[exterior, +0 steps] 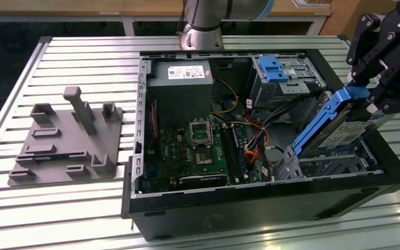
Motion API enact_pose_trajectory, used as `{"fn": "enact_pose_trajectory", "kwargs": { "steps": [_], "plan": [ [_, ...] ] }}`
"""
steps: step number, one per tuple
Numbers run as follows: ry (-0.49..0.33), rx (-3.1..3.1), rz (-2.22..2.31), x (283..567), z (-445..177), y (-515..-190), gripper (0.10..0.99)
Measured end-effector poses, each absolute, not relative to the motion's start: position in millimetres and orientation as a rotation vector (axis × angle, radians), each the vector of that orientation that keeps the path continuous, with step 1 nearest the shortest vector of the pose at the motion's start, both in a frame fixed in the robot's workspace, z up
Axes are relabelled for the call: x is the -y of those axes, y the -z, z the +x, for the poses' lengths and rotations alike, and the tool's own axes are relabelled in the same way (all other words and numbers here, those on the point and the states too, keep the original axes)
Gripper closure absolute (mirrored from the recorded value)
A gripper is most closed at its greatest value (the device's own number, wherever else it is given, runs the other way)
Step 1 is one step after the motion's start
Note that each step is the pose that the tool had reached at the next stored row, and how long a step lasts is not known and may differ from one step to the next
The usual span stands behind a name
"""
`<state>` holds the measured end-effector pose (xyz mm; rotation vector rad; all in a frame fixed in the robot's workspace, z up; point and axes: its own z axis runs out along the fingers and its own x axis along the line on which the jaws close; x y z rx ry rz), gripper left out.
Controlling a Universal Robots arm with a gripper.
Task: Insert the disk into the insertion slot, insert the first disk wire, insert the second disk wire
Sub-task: 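Insert the disk into the insertion slot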
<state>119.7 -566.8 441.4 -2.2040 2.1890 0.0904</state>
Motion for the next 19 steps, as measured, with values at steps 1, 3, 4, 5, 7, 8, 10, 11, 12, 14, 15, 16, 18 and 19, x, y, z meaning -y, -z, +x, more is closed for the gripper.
{"fn": "enact_pose_trajectory", "kwargs": {
  "steps": [1, 3, 4, 5, 7, 8, 10, 11, 12, 14, 15, 16, 18, 19],
  "plan": [
    [-0.09, -2.189, -2.204, 566.9, 119.6, -441.0, 0.722],
    [-0.09, -2.189, -2.204, 567.1, 119.7, -440.6, 0.722],
    [-0.091, -2.189, -2.204, 567.4, 119.7, -440.5, 0.722],
    [-0.091, -2.189, -2.204, 567.6, 119.7, -440.5, 0.722],
    [-0.092, -2.188, -2.203, 567.7, 119.8, -441.9, 0.722],
    [-0.092, -2.188, -2.203, 567.8, 119.8, -443.5, 0.722],
    [-0.091, -2.188, -2.204, 567.7, 119.8, -446.7, 0.722],
    [-0.091, -2.188, -2.204, 567.7, 119.8, -446.9, 0.722],
    [-0.091, -2.189, -2.204, 567.7, 119.7, -446.9, 0.722],
    [-0.091, -2.189, -2.203, 567.7, 119.7, -446.9, 0.722],
    [-0.091, -2.191, -2.202, 567.7, 119.7, -446.9, 0.722],
    [-0.091, -2.193, -2.2, 567.8, 119.7, -446.9, 0.722],
    [-0.092, -2.198, -2.196, 567.8, 119.7, -446.9, 0.722],
    [-0.092, -2.199, -2.194, 567.7, 119.6, -446.9, 0.722]
  ]
}}
